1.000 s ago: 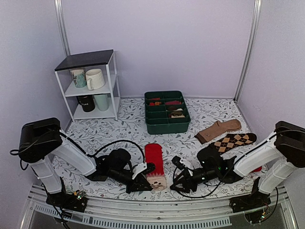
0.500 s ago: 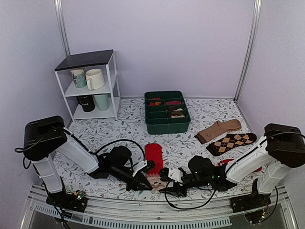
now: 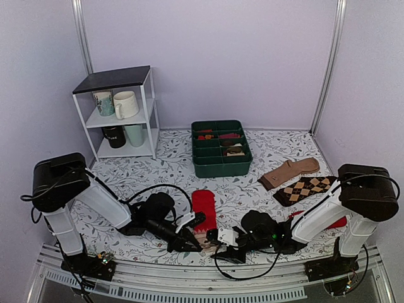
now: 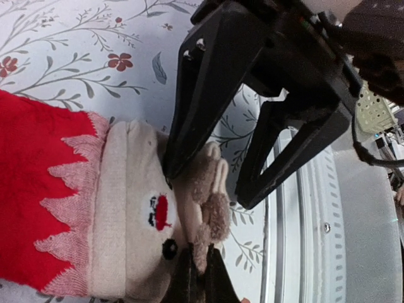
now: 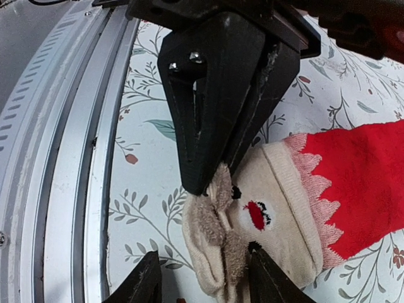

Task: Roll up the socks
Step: Roll a pair of socks at the center of the board.

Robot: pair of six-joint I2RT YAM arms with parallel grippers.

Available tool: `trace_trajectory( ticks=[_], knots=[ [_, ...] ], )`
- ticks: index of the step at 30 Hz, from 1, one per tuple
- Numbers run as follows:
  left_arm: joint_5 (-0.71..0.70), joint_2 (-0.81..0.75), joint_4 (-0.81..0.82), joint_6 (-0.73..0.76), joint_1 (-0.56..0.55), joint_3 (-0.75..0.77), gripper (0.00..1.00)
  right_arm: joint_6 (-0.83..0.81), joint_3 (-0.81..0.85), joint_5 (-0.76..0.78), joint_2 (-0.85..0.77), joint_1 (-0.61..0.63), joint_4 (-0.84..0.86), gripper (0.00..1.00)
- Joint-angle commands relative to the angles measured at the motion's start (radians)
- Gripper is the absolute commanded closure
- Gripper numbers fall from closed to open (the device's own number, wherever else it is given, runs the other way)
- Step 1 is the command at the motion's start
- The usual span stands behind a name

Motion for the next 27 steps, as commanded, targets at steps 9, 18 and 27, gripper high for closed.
trace_trajectory(
  ticks=[9, 18, 27],
  knots=[
    [-0.007, 0.056, -0.124, 0.012, 0.005, -0.011, 1.0, 0.056, 0.018, 0.12, 0.0, 0.011, -0.035, 0.56],
    [-0.005, 0.058, -0.131, 0.014, 0.005, -0.007, 1.0, -0.004, -0.043, 0.088, -0.183, 0.028, -0.028, 0.55],
    [0.0, 0.066, -0.141, 0.018, 0.005, 0.001, 1.0, -0.008, -0.014, -0.001, -0.082, 0.029, 0.003, 0.55]
  ],
)
